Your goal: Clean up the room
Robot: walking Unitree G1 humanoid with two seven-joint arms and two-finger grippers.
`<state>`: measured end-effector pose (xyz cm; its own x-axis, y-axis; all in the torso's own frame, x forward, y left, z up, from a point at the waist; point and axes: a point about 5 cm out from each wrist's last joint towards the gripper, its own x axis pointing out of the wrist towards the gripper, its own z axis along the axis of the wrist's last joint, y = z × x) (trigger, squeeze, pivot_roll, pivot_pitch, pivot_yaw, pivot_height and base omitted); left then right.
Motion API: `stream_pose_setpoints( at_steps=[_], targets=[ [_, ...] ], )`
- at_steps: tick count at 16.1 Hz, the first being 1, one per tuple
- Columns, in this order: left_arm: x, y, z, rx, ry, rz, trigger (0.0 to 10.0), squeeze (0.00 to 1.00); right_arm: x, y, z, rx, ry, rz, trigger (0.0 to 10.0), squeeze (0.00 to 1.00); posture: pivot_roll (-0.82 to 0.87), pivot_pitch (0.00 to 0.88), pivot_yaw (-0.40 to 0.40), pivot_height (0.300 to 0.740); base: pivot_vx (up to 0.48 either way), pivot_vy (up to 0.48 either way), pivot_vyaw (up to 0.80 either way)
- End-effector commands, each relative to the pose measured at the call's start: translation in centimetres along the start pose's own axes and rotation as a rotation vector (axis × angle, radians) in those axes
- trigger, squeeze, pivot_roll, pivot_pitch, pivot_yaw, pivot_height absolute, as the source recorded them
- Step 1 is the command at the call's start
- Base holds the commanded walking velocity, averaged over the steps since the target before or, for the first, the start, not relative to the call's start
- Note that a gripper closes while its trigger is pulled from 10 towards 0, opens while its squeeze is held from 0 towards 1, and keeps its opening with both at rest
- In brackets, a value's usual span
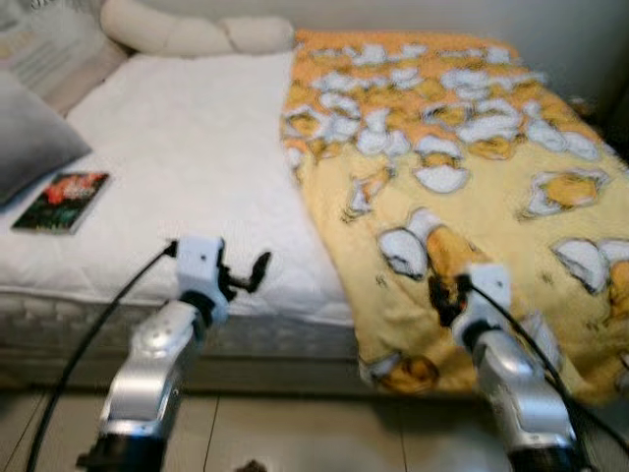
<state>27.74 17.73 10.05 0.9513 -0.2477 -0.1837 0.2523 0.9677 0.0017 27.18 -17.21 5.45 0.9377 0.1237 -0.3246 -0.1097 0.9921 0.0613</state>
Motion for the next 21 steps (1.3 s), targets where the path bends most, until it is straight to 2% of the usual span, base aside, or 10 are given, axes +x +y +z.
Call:
stream_pose_setpoints(
  at_steps=[1, 3, 5, 7, 8, 9, 10, 11, 15, 21],
  targets=[
    [0.0, -0.1, 0.2, -0.001, -0.003, -0.002, 10.0, 0.0, 0.1, -0.1, 0.3, -0.089, 0.004, 0.038, 10.0, 0.0, 0.02, 0.0, 0.014, 0.74, 0.341, 0.0, 0.0],
    [-0.1, -0.1, 0.2, 0.001, -0.002, 0.004, 10.0, 0.0, 0.3, 0.0, 0.4, -0.132, 0.013, 0.055, 10.0, 0.0, 0.03, 0.0, 0.009, 0.74, 0.337, 0.0, 0.61],
    [-0.3, 0.1, 0.2, 0.0, 0.0, 0.008, 10.0, 0.0, 0.5, -0.4, 0.5, -0.063, 0.016, 0.039, 10.0, 0.0, 0.04, 0.0, 0.005, 0.74, 0.308, 0.0, 0.0],
    [-0.8, 0.1, 0.0, -0.007, 0.012, -0.017, 10.0, 0.0, 0.5, -0.3, 0.0, -0.122, 0.065, 0.083, 10.0, 0.0, 0.04, 0.0, 0.001, 0.74, 0.0, 0.0, 0.0],
    [-1.1, 0.1, -0.2, 0.003, 0.026, -0.033, 10.0, 0.0, 0.5, -0.2, -0.5, -0.148, 0.108, 0.125, 10.0, 0.14, 0.04, 0.0, 0.0, 0.74, 0.0, 0.0, 0.0],
    [-1.2, 0.1, -0.3, 0.008, 0.034, -0.041, 10.0, 0.0, 0.5, -0.1, -0.7, -0.163, 0.127, 0.145, 10.0, 1.0, 0.04, 0.0, 0.0, 0.74, 0.0, 0.0, 0.0],
    [-1.5, 0.1, -0.5, 0.014, 0.059, -0.078, 10.0, 0.0, 0.7, 0.0, -1.1, -0.171, 0.182, 0.179, 10.0, 1.0, 0.05, 0.0, 0.0, 0.74, 0.0, 0.0, 0.0],
    [-1.9, 0.1, -0.6, 0.012, 0.088, -0.135, 10.0, 1.0, 1.2, 0.1, -1.3, -0.187, 0.231, 0.195, 10.0, 1.0, 0.05, 0.0, 0.003, 0.74, 0.0, 0.0, 0.0],
    [-2.8, 0.0, -0.3, 0.083, 0.194, -0.322, 10.0, 1.0, 4.1, 1.5, -1.1, -0.298, 0.382, 0.289, 10.0, 1.0, 0.08, 0.0, 0.012, 0.74, 0.0, 0.0, 0.0],
    [-4.2, -0.1, 0.9, 0.115, 0.285, -0.443, 10.0, 1.0, 6.8, 2.7, 0.8, -0.423, 0.432, 0.281, 10.0, 1.0, 0.13, 0.0, 0.014, 0.74, 0.0, 0.0, 0.0]
  ],
)
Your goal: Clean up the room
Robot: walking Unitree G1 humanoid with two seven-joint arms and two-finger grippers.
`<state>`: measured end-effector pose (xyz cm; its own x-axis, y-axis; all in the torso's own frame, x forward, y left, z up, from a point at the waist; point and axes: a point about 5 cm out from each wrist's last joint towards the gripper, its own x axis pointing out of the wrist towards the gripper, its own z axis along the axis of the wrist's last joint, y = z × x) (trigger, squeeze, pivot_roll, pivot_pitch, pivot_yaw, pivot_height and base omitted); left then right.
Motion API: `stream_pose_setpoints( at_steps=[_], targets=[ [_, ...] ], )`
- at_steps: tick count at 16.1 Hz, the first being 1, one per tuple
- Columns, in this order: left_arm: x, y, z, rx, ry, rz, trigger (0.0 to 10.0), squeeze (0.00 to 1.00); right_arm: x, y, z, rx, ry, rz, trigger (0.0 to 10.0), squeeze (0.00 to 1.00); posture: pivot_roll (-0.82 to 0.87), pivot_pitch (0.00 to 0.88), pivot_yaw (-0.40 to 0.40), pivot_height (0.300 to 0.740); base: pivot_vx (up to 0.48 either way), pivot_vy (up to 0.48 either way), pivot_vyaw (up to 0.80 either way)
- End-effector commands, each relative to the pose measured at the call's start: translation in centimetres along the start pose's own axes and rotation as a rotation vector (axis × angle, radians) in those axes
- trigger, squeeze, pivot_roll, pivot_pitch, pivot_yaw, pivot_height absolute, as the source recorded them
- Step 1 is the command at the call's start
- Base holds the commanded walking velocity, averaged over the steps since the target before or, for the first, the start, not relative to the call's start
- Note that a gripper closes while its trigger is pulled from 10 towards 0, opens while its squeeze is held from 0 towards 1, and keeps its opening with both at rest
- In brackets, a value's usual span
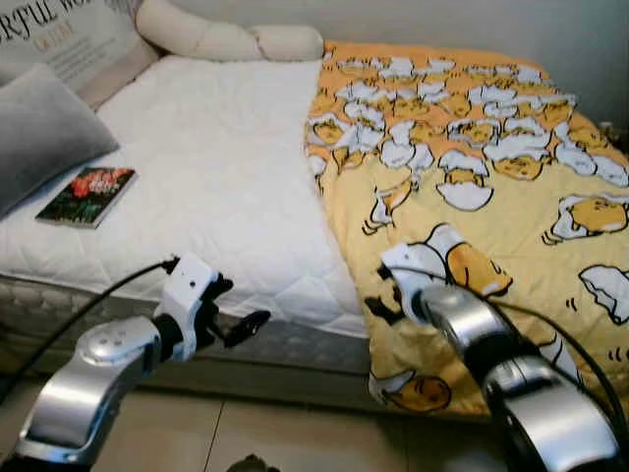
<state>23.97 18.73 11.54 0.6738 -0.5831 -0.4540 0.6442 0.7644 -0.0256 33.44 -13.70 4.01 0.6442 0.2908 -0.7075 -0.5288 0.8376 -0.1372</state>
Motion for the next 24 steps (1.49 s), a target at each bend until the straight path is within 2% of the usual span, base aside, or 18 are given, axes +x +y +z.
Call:
stream_pose_setpoints(
  at_steps=[1, 2, 3, 4, 5, 6, 8, 9, 10, 14, 16, 18, 20, 21, 22, 23, 24],
  targets=[
    [-0.6, -0.4, 0.4, 0.001, 0.009, -0.027, 10.0, 1.0, 0.1, 0.0, 0.5, -0.03, 0.011, 0.0, 10.0, 1.0, 0.14, 0.024, 0.012, 0.74, 0.0, 0.0, 0.0],
    [-1.1, -0.8, 0.5, 0.006, 0.023, -0.037, 10.0, 1.0, 0.2, 0.1, 0.8, -0.049, 0.02, 0.0, 10.0, 1.0, 0.15, 0.073, 0.009, 0.74, 0.0, 0.0, 0.0],
    [-1.7, -1.2, 0.6, 0.006, 0.034, -0.044, 10.0, 0.96, 0.3, 0.1, 1.2, -0.068, 0.02, -0.013, 10.0, 1.0, 0.17, 0.116, 0.007, 0.74, 0.0, 0.0, 0.0],
    [-2.4, -1.7, 0.7, 0.009, 0.046, -0.044, 10.0, 0.11, 0.4, 0.1, 1.4, -0.093, 0.027, -0.034, 10.0, 1.0, 0.18, 0.155, 0.003, 0.74, 0.0, 0.0, 0.0],
    [-3.0, -2.0, 0.9, 0.009, 0.049, -0.042, 10.0, 0.0, 0.4, -0.1, 1.5, -0.113, 0.032, -0.057, 10.0, 0.62, 0.19, 0.178, -0.002, 0.74, 0.0, 0.0, 0.0],
    [-3.6, -2.3, 1.2, 0.007, 0.046, -0.033, 10.0, 0.0, 0.3, -0.3, 1.6, -0.127, 0.028, -0.084, 10.0, 0.0, 0.2, 0.205, -0.001, 0.74, 0.0, 0.0, 0.0],
    [-4.5, -2.4, 2.0, 0.016, 0.033, 0.002, 10.0, 0.0, 0.3, -0.6, 2.1, -0.13, 0.006, -0.126, 10.0, 0.0, 0.22, 0.252, -0.005, 0.74, 0.0, 0.0, 0.0],
    [-5.4, -2.3, 2.7, 0.02, 0.014, 0.045, 10.0, 0.0, 0.3, -0.5, 2.6, -0.088, -0.045, -0.134, 10.0, 0.0, 0.24, 0.269, -0.004, 0.74, 0.0, 0.0, 0.0],
    [-5.9, -2.1, 3.1, 0.022, 0.003, 0.074, 10.0, 0.0, 0.4, -0.2, 2.7, -0.085, -0.061, -0.137, 10.0, 0.0, 0.26, 0.28, 0.004, 0.74, 0.0, 0.0, 0.0],
    [-7.5, -2.2, 3.5, -0.004, -0.003, 0.142, 10.0, 0.0, 0.8, 0.9, 2.8, -0.003, -0.106, -0.128, 10.0, 0.0, 0.27, 0.284, 0.015, 0.74, 0.0, 0.0, 0.0],
    [-7.8, -2.8, 3.5, -0.019, -0.019, 0.175, 10.0, 0.0, 1.0, 1.4, 3.1, -0.138, -0.128, -0.18, 10.0, 0.0, 0.28, 0.279, 0.014, 0.74, 0.0, 0.0, 0.0],
    [-8.1, -3.1, 3.6, -0.024, -0.024, 0.199, 10.0, 0.0, 1.0, 1.4, 2.9, -0.172, -0.124, -0.223, 10.0, 0.0, 0.29, 0.279, 0.011, 0.74, 0.0, 0.0, 0.0],
    [-8.8, -3.4, 3.6, -0.022, -0.012, 0.219, 10.0, 0.0, 1.0, 1.0, 2.3, -0.272, -0.098, -0.288, 10.0, 0.0, 0.3, 0.28, 0.006, 0.74, 0.0, 0.0, 0.0],
    [-9.0, -3.5, 3.6, -0.021, -0.012, 0.224, 10.0, 0.0, 0.9, 0.9, 2.2, -0.287, -0.096, -0.298, 10.0, 0.0, 0.31, 0.283, 0.005, 0.74, 0.0, 0.0, 0.0],
    [-9.3, -3.5, 3.6, -0.023, -0.009, 0.239, 10.0, 0.0, 0.8, 0.5, 1.9, -0.328, -0.084, -0.336, 4.7, 0.0, 0.32, 0.29, 0.004, 0.74, 0.0, 0.0, 0.0],
    [-9.4, -3.5, 3.6, -0.023, -0.007, 0.244, 10.0, 0.0, 0.8, 0.3, 1.8, -0.347, -0.077, -0.352, 4.7, 0.0, 0.32, 0.291, 0.004, 0.74, 0.0, 0.0, 0.0],
    [-9.6, -3.6, 3.6, -0.025, -0.002, 0.249, 10.0, 0.0, 0.6, -0.1, 1.4, -0.363, -0.06, -0.375, 3.1, 0.0, 0.32, 0.295, 0.004, 0.74, 0.0, 0.0, 0.0]
  ],
)
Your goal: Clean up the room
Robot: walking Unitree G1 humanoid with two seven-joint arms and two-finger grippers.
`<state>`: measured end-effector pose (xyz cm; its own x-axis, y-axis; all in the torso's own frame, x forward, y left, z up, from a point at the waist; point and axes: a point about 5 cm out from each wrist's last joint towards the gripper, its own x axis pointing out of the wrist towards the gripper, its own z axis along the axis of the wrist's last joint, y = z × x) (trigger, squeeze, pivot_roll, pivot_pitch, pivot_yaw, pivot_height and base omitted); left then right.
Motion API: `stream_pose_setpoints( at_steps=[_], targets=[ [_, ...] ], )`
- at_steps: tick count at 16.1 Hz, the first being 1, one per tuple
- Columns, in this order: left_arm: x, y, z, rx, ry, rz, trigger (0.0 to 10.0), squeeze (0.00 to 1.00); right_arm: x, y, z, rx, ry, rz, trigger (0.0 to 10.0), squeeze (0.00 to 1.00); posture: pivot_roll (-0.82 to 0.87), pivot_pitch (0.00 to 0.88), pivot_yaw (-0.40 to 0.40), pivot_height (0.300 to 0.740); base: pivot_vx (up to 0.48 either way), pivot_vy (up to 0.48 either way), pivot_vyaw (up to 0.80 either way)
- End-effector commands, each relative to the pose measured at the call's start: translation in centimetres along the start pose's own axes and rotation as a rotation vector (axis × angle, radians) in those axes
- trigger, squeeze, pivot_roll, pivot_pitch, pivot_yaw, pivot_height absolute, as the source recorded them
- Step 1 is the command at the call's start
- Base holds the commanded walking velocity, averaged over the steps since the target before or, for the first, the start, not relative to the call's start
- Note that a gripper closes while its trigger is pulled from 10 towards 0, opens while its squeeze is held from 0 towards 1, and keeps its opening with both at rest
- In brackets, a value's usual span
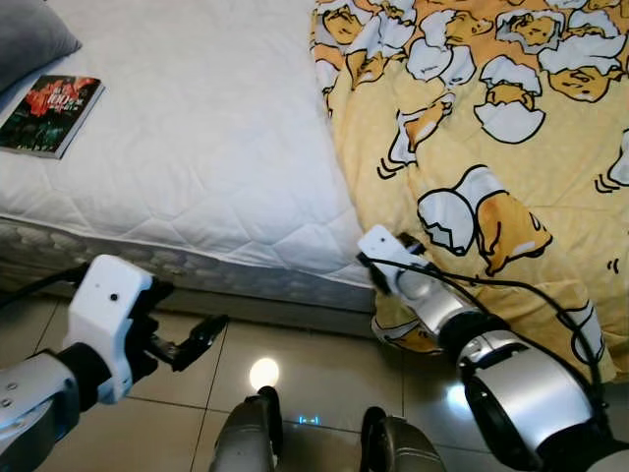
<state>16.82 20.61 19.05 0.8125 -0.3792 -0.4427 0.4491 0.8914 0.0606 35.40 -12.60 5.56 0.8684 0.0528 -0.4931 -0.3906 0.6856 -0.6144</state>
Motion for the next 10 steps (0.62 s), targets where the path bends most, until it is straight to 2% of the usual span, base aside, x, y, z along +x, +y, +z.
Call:
stream_pose_setpoints(
  at_steps=[1, 5, 6, 9, 10],
  targets=[
    [-0.5, -0.2, -0.1, 0.002, 0.011, 0.005, 10.0, 0.0, -0.2, 0.3, -1.8, -0.009, 0.067, -0.01, 0.0, 0.0, 0.32, 0.288, 0.007, 0.74, 0.0, 0.0, 0.0],
    [-0.6, -0.3, -0.2, -0.003, 0.017, 0.008, 10.0, 0.0, -0.3, -0.1, -3.0, 0.015, 0.116, -0.035, 0.0, 0.0, 0.32, 0.292, 0.005, 0.74, 0.0, 0.0, 0.0],
    [-0.6, -0.3, -0.2, -0.004, 0.018, 0.007, 10.0, 0.0, -0.4, -0.1, -3.3, 0.05, 0.132, -0.037, 0.0, 0.0, 0.32, 0.293, 0.005, 0.74, 0.0, 0.0, 0.0],
    [-0.7, -0.4, -0.2, -0.008, 0.024, 0.003, 10.0, 0.0, -0.4, -0.1, -3.9, 0.248, 0.164, -0.028, 0.0, 0.0, 0.32, 0.293, 0.003, 0.74, 0.0, 0.0, 0.0],
    [-0.8, -0.5, -0.2, -0.009, 0.026, -0.004, 10.0, 0.0, -0.4, 0.1, -3.7, 0.391, 0.158, -0.004, 0.0, 0.0, 0.32, 0.294, 0.002, 0.74, 0.0, 0.0, 0.0]
  ],
)
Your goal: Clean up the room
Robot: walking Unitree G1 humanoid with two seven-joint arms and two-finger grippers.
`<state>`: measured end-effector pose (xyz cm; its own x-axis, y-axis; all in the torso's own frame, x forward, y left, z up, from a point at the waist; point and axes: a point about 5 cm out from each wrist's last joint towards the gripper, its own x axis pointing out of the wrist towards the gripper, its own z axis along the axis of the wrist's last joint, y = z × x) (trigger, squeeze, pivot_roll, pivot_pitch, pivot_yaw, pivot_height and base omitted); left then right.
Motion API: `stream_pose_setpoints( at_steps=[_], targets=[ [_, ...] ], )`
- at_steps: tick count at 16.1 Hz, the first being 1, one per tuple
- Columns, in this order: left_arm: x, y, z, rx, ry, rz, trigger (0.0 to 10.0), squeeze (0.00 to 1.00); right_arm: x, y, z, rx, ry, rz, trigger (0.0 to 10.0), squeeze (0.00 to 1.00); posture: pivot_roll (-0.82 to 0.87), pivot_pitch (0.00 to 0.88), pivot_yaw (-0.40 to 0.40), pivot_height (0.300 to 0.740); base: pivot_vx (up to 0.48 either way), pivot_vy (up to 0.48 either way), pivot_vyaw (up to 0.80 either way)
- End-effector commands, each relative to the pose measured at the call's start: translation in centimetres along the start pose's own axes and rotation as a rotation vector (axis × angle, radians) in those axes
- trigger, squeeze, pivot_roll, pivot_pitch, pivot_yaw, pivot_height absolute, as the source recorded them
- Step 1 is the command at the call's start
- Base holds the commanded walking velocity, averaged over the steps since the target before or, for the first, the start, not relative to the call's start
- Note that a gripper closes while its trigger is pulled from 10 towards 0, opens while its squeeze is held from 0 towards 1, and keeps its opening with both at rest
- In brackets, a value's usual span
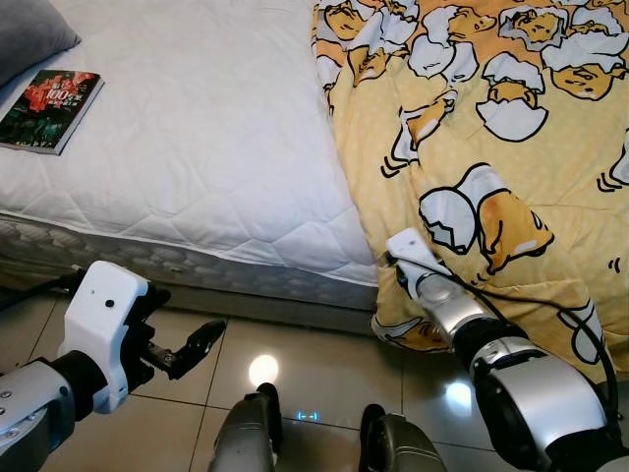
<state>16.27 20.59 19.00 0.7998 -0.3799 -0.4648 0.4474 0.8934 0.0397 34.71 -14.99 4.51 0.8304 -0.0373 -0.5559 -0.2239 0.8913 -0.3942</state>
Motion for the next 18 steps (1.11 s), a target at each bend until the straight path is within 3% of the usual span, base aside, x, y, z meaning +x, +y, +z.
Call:
stream_pose_setpoints(
  at_steps=[1, 6, 12, 18],
  targets=[
    [-0.4, -0.2, 0.1, 0.011, 0.001, 0.002, 10.0, 0.0, -0.1, 0.4, -1.1, 0.113, 0.041, 0.038, 0.0, 0.0, 0.32, 0.297, 0.001, 0.74, 0.0, 0.0, 0.0],
    [-0.8, -0.1, 0.0, 0.007, 0.01, 0.01, 10.0, 0.0, 0.0, -0.2, -0.7, 0.219, 0.019, 0.054, 0.0, 0.0, 0.32, 0.304, -0.001, 0.74, 0.0, 0.0, 0.0],
    [-0.9, -0.2, 0.0, 0.003, 0.006, 0.015, 10.0, 0.0, 0.0, -0.6, -0.8, 0.277, -0.003, 0.082, 0.0, 0.0, 0.32, 0.307, -0.002, 0.74, 0.0, 0.0, 0.0],
    [-1.1, 0.2, 0.0, 0.001, 0.004, 0.034, 10.0, 0.0, -0.2, -1.9, -0.7, 0.368, -0.057, 0.178, 0.0, 0.0, 0.32, 0.295, -0.008, 0.74, 0.0, 0.0, 0.0]
  ],
)
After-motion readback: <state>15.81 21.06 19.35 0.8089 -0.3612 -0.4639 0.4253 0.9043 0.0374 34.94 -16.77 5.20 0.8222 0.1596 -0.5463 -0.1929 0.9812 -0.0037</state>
